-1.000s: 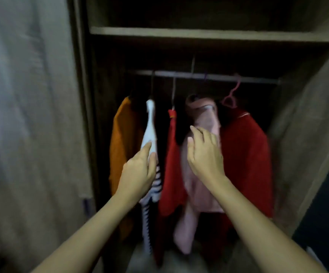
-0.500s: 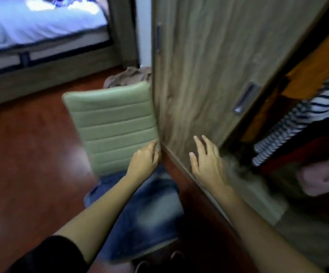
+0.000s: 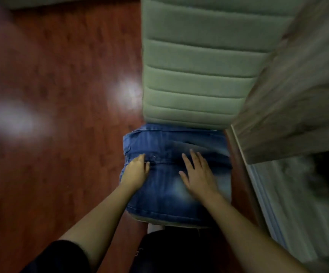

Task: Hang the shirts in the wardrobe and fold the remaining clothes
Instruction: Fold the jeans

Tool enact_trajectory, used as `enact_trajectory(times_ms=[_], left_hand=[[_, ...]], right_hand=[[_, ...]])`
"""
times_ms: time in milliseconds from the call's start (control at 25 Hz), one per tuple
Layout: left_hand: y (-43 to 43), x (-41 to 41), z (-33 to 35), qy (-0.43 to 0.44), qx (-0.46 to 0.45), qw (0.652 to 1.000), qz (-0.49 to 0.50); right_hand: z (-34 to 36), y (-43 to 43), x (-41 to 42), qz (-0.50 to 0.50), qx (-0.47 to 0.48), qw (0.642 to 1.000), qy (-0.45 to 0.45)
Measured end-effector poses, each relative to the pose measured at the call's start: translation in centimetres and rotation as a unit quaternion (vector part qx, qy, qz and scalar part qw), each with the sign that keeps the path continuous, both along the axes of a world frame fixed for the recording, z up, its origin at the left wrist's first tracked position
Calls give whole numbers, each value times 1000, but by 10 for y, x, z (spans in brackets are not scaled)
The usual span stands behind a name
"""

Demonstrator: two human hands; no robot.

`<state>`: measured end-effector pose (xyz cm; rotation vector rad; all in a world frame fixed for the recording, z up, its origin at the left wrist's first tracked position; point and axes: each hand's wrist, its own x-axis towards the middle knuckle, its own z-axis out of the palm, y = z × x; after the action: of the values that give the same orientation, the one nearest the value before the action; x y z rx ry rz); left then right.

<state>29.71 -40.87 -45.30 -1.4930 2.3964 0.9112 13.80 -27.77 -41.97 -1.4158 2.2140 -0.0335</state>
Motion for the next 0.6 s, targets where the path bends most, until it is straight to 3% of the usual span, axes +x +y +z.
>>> enact_trajectory(times_ms=[120, 280, 480, 600], left_hand=[[-4, 28, -52, 4, 39, 993, 108], [-15, 65, -105, -29, 95, 954, 282], [-15, 102, -159, -113, 190, 896, 384], [-8, 109, -181, -103, 266, 861, 422]], right_hand=[[-51, -25, 11, 63, 41, 997, -6], [-103, -49, 21, 114, 68, 991, 5], [-142, -88, 23, 140, -32, 989, 45], [-154, -130, 28, 154, -103, 979, 83]])
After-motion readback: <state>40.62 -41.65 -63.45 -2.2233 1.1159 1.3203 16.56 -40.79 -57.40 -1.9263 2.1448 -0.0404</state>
